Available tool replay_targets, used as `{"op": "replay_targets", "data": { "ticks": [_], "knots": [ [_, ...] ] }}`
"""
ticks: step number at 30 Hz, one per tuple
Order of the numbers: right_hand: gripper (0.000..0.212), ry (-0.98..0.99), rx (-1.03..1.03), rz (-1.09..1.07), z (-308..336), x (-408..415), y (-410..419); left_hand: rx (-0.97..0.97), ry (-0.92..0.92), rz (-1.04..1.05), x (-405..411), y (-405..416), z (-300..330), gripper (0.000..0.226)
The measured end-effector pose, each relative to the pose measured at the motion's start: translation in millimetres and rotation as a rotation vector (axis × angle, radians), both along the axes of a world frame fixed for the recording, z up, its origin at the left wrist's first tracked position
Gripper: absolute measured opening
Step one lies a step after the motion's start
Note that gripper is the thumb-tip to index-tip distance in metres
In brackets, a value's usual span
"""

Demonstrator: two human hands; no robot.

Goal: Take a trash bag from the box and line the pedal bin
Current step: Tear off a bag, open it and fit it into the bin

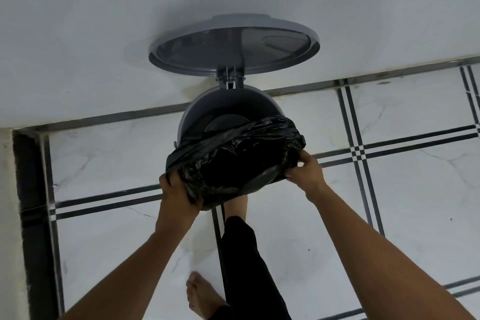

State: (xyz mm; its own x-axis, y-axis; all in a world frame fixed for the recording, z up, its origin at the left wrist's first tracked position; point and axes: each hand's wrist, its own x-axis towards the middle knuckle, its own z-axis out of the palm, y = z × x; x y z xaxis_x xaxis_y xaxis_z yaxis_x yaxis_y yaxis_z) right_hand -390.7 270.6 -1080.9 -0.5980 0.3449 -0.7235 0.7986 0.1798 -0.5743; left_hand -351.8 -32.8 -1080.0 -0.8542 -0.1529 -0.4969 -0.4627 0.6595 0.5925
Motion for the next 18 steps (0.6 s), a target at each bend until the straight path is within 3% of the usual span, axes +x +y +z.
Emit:
{"op": "replay_targets", "data": {
  "ticks": [2, 7, 10, 13, 18],
  "knots": [
    [0.035, 0.076, 0.233, 0.158, 0, -8, -1, -0.070, 0.031, -0.036, -11, -8, 1, 0.087],
    [0.004, 0.100, 0.308, 0.281, 0, -30, 9, 0.033, 0.125, -0.044, -56, -33, 8, 0.067],
    [0.014, 0.092, 0.333, 0.192, 17, -48, 15, 0.097, 0.173, -0.036, -88, -40, 18, 0.045],
    [0.036, 0.115, 0.398, 0.224, 30, -72, 10, -0.069, 0.268, -0.055, -122, -40, 24, 0.020],
    [0.036, 0.257, 0.663, 0.489, 37, -106, -5, -0.220, 0.340, -0.154, -157, -26, 32, 0.027]
  ]
}}
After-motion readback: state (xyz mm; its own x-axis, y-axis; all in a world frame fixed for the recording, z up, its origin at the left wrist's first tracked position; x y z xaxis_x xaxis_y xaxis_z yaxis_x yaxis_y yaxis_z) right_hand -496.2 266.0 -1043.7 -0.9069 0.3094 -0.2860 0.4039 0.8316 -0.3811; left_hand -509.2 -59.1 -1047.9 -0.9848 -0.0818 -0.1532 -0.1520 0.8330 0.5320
